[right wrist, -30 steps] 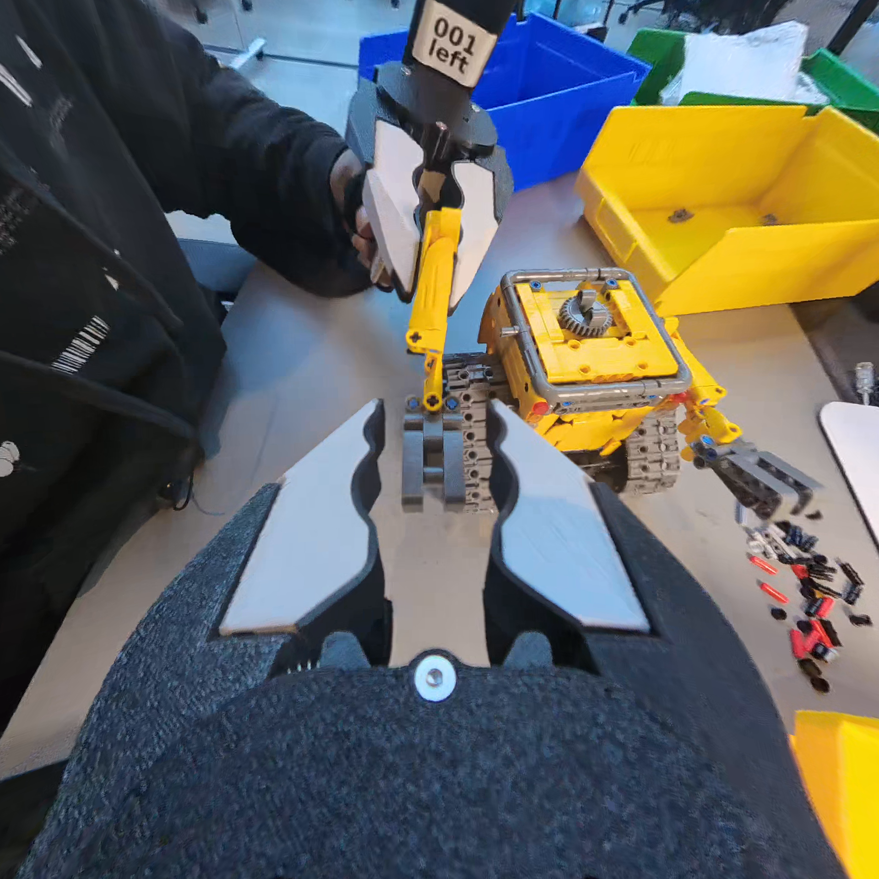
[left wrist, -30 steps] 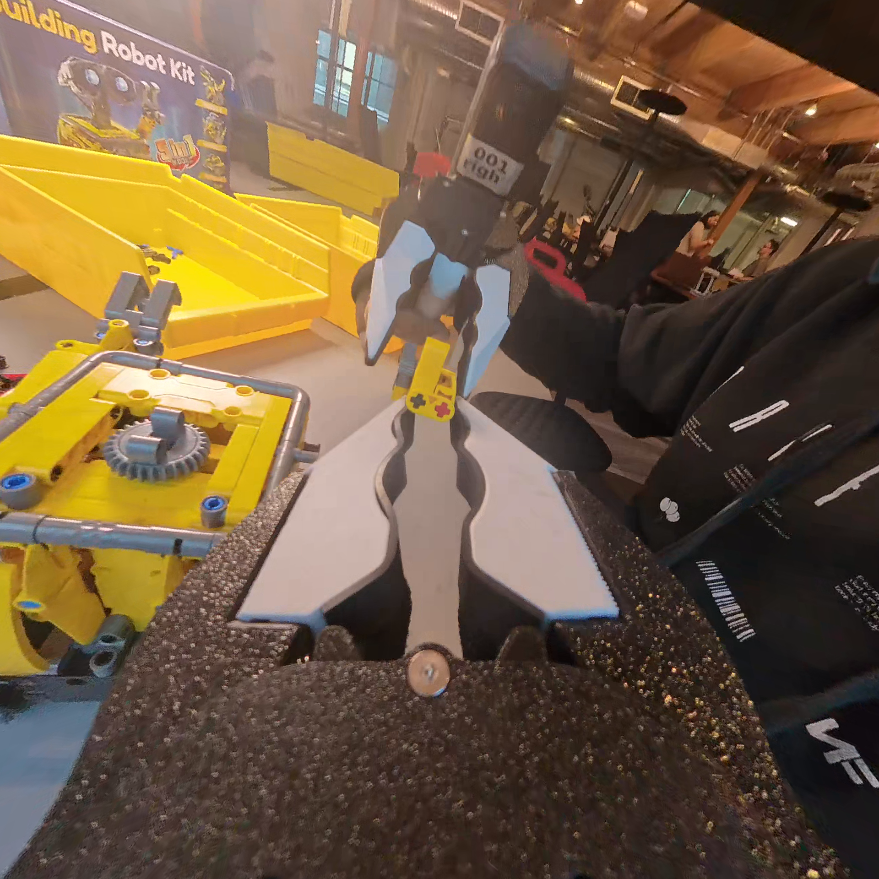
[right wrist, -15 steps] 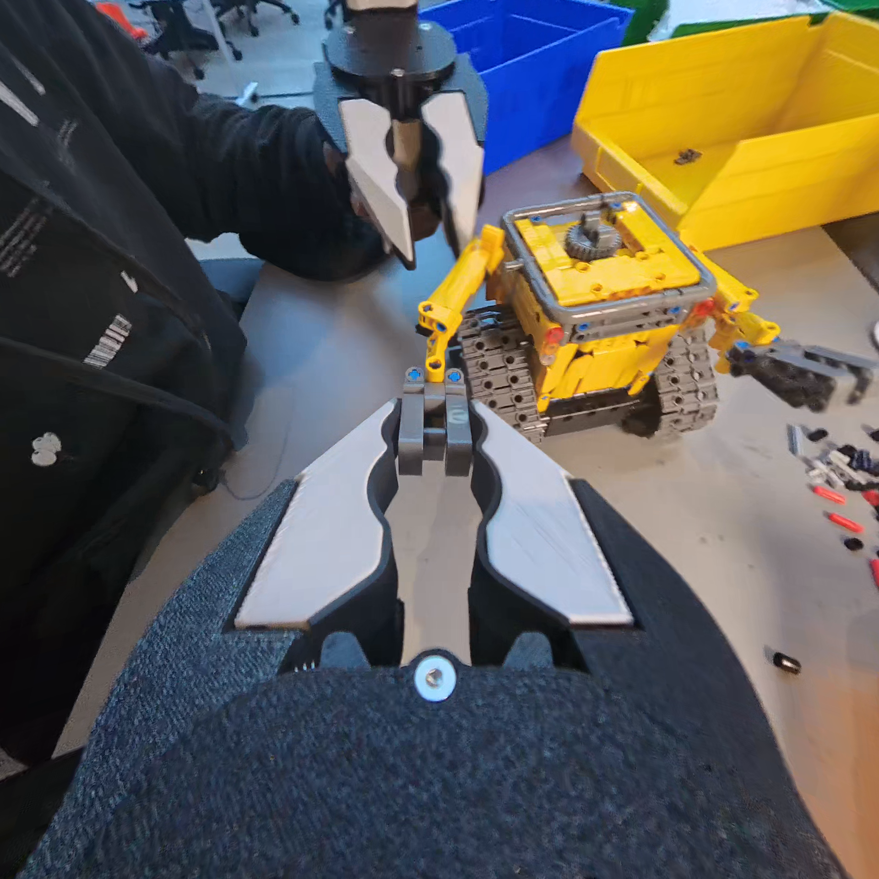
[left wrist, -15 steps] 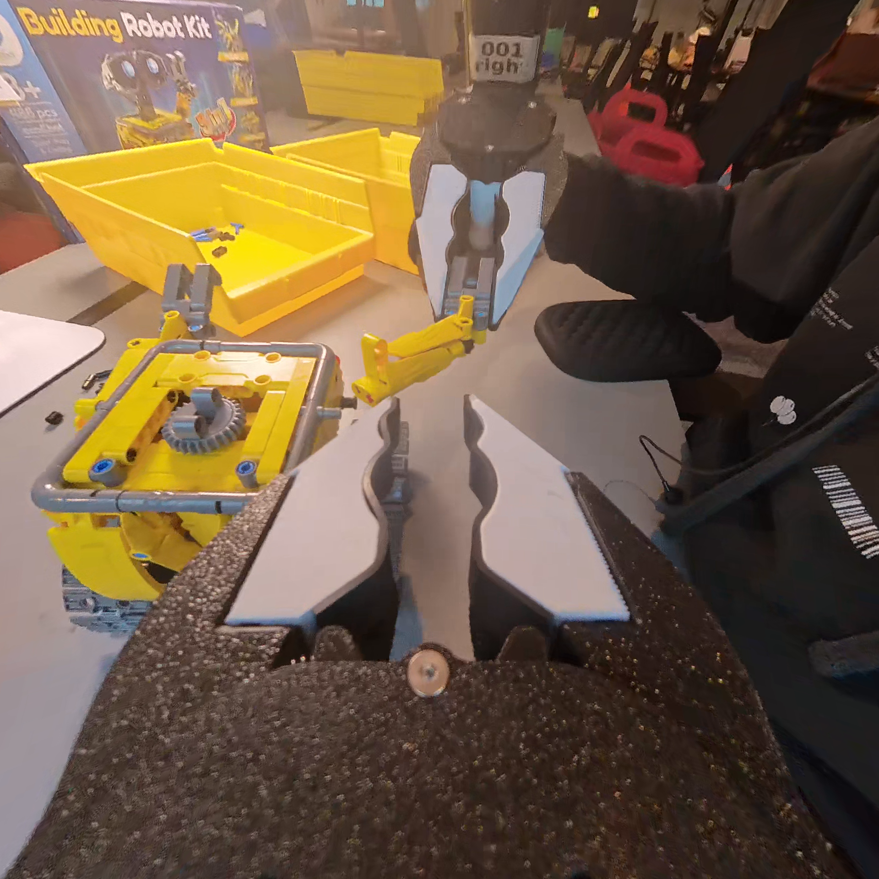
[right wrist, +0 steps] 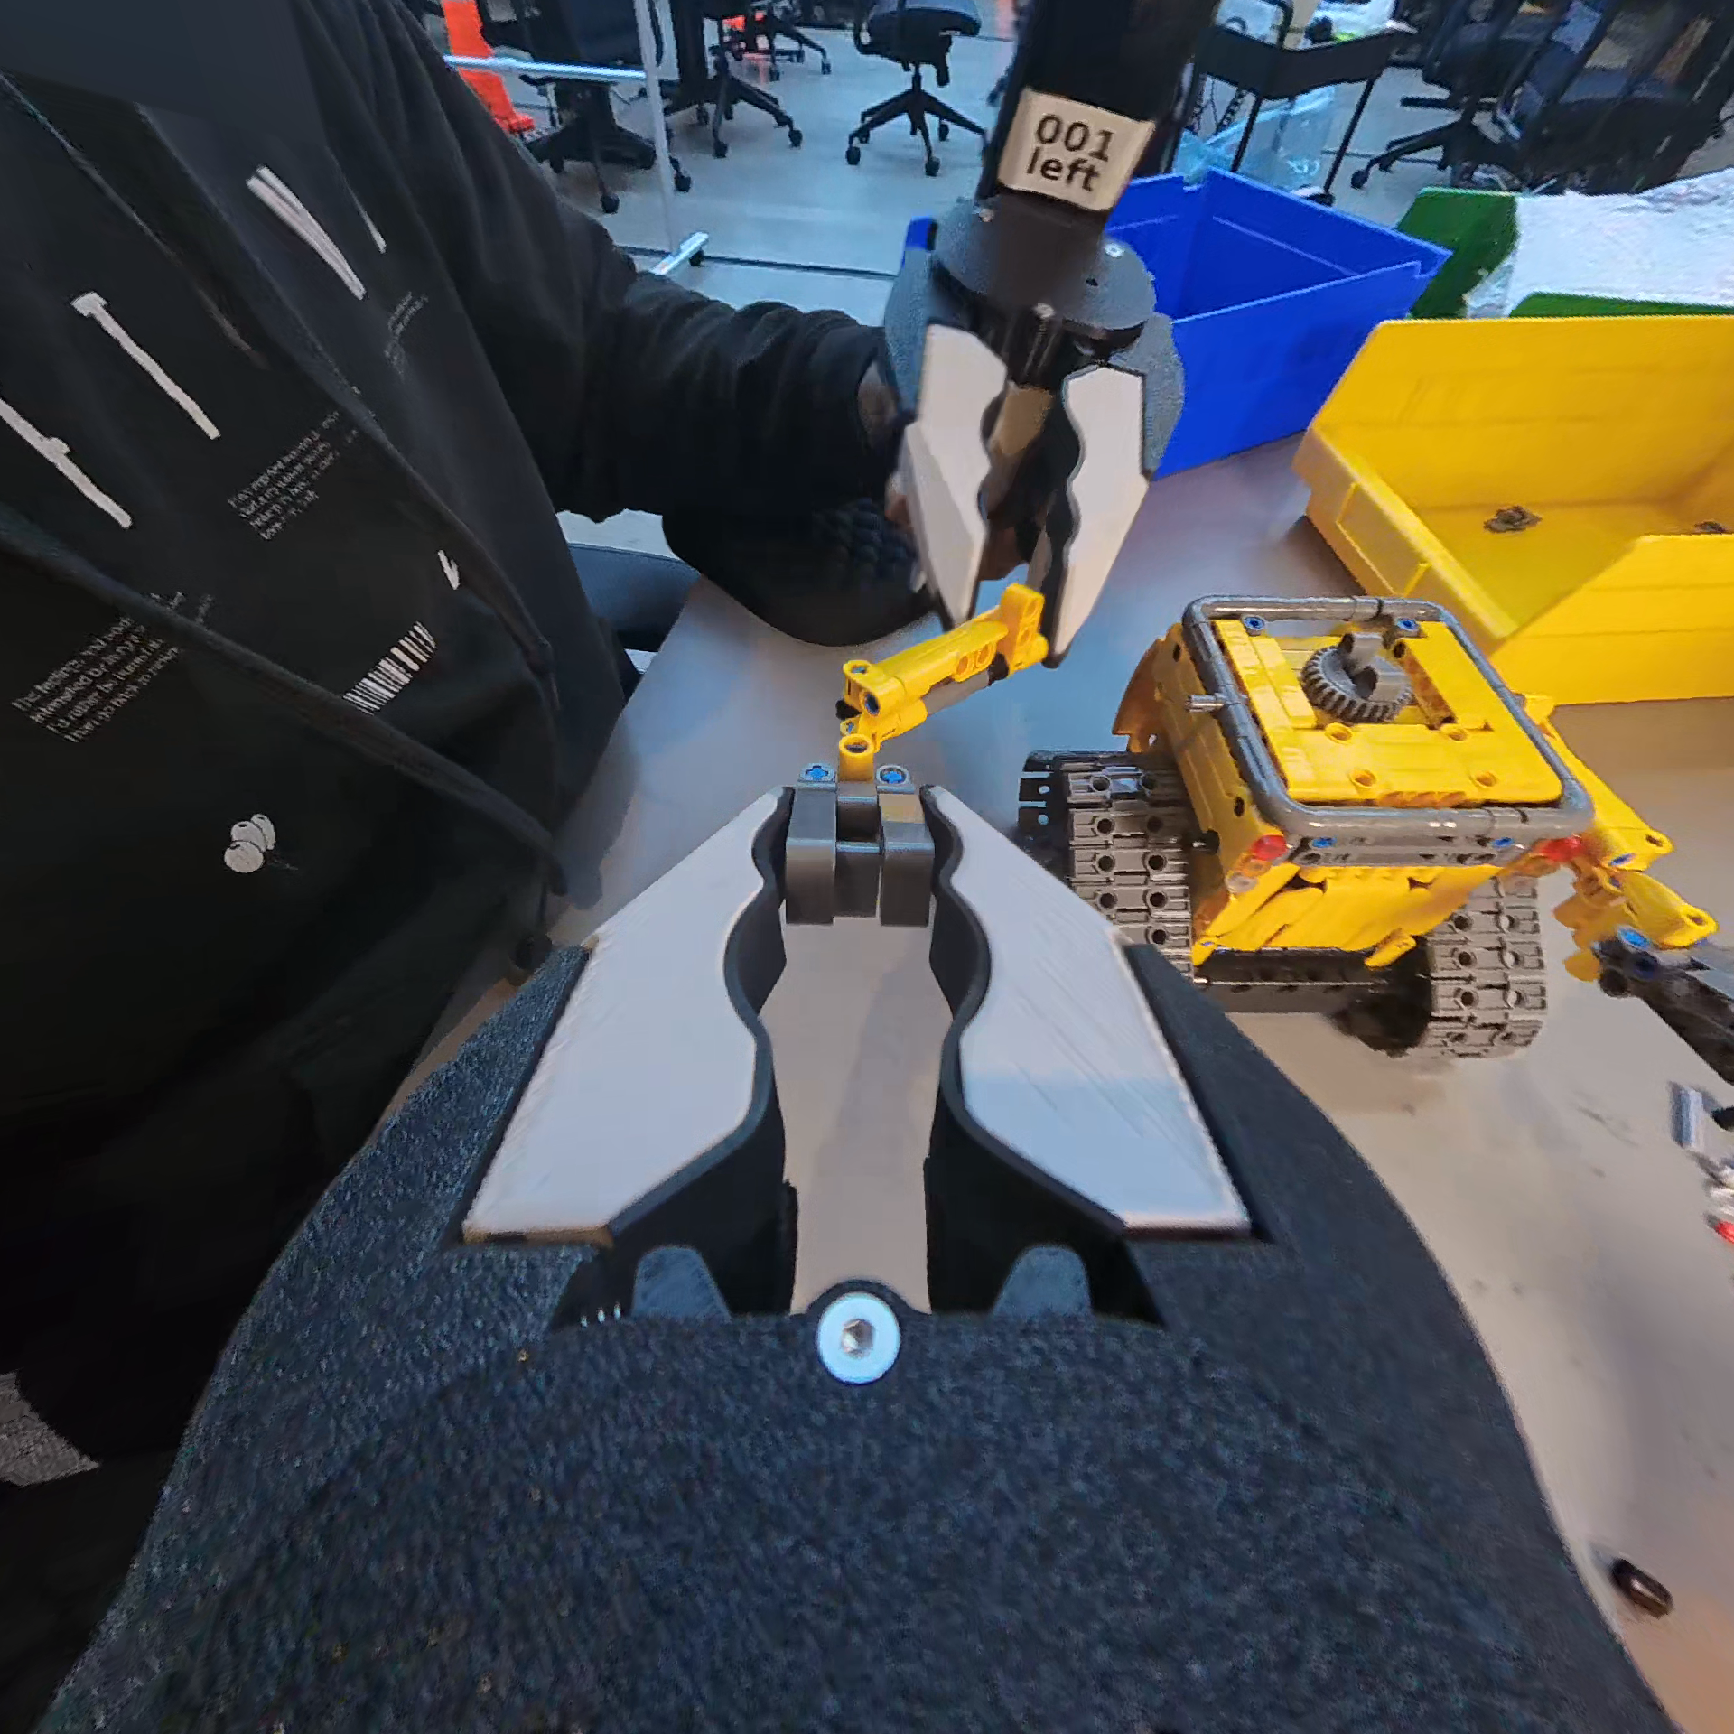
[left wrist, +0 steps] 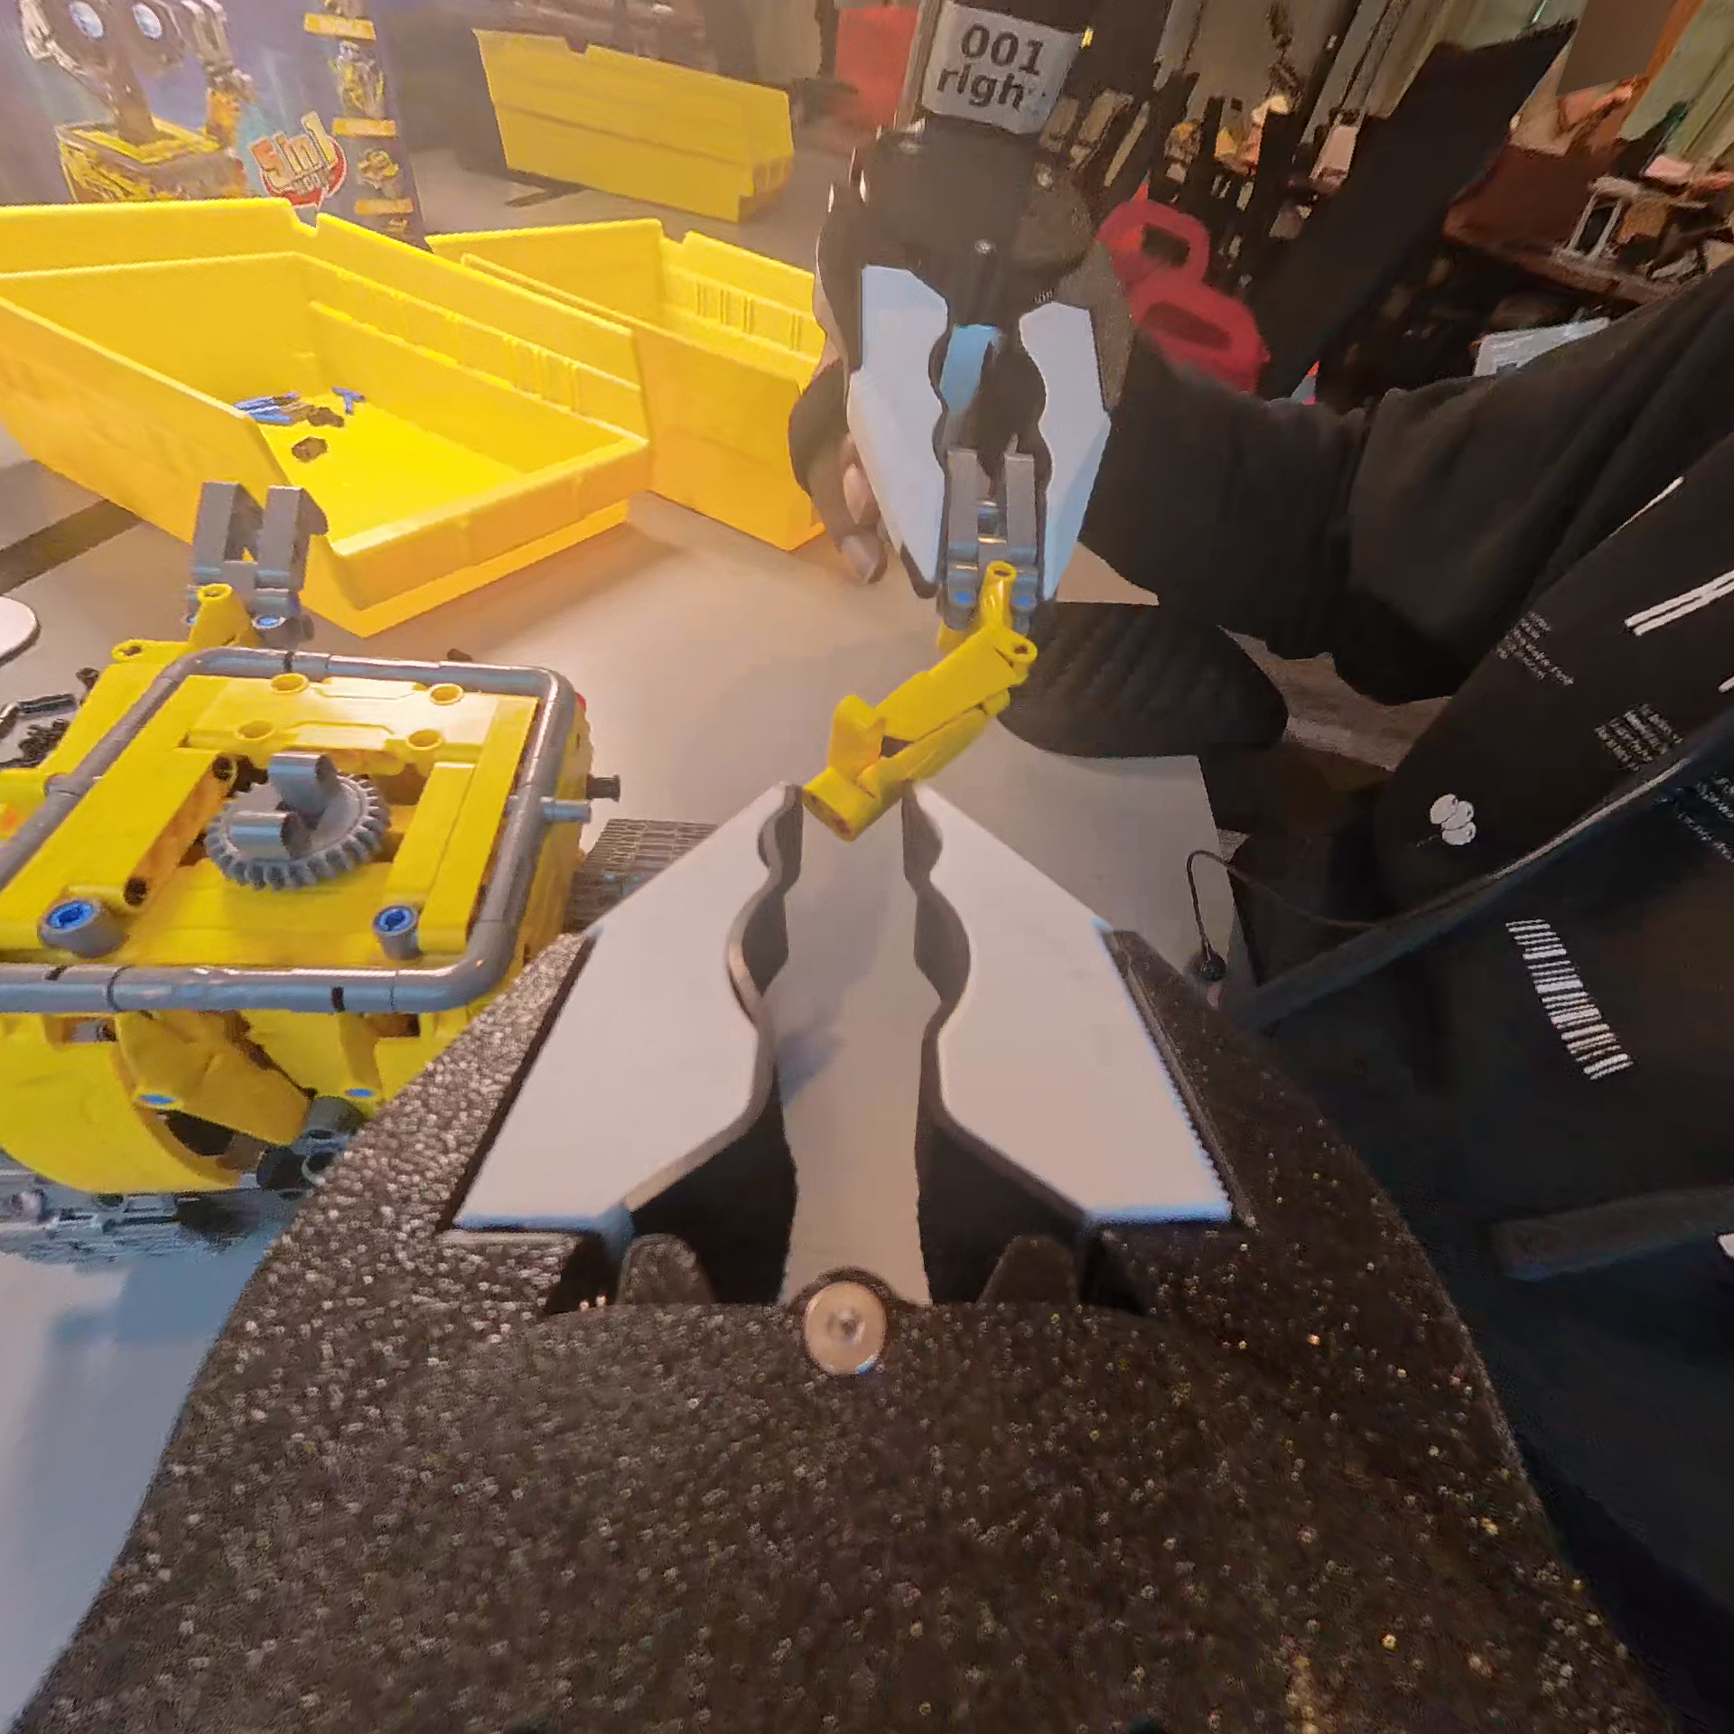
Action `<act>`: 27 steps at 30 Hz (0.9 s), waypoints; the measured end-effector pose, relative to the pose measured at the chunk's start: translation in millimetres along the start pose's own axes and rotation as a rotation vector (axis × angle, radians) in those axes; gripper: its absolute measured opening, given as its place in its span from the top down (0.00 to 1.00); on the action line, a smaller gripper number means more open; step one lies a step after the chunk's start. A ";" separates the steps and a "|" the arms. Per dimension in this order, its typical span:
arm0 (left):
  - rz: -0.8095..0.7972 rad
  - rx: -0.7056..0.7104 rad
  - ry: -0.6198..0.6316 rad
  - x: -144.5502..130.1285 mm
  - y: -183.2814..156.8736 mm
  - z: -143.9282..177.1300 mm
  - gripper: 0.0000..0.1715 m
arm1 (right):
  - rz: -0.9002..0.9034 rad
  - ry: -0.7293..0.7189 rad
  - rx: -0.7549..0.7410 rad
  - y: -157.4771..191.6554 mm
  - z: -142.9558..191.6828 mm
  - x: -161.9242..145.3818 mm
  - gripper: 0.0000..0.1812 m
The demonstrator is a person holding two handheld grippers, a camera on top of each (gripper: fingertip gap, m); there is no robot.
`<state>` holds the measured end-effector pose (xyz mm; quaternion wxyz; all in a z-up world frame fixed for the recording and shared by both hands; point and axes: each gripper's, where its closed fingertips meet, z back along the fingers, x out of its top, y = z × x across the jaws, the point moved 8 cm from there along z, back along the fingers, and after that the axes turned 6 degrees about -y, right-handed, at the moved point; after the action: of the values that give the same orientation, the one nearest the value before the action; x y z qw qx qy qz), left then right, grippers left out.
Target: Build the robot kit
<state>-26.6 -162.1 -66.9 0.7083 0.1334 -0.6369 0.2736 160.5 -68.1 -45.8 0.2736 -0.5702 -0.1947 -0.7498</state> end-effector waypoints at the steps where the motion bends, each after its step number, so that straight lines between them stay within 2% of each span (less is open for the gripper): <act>1: -0.007 0.001 0.007 0.0 -1.3 1.6 0.89 | -0.007 0.003 -0.017 -1.0 1.6 0.0 0.86; 5: 0.020 -0.080 -0.061 4.3 -11.9 10.5 0.92 | -0.046 -0.045 -0.091 -6.0 13.8 -0.1 0.86; 7: 0.010 -0.071 -0.062 3.6 -13.2 10.4 0.92 | -0.064 -0.068 -0.099 -7.8 15.6 -0.7 0.86; 11: -0.008 -0.060 -0.084 4.8 -11.8 11.8 0.77 | -0.053 -0.098 -0.073 -6.8 12.3 -0.6 0.86; 13: 0.006 -0.068 -0.086 5.5 -11.6 10.1 0.74 | -0.055 -0.108 -0.068 -7.8 10.0 0.0 0.86; 15: -0.009 -0.074 -0.069 5.0 -13.6 6.6 0.81 | -0.049 -0.104 -0.069 -9.6 7.1 -0.3 0.86; 17: -0.054 -0.053 -0.044 4.5 -13.8 4.3 0.93 | -0.052 -0.107 -0.061 -11.2 4.9 -0.1 0.86; 27: 0.004 -0.016 -0.053 -2.5 3.3 4.9 0.96 | -0.040 -0.051 -0.140 -25.4 2.0 -10.4 0.85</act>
<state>-32.6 -162.6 -69.1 0.6916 0.1337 -0.6579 0.2664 147.9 -45.2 -54.7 0.2133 -0.6027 -0.1599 -0.7521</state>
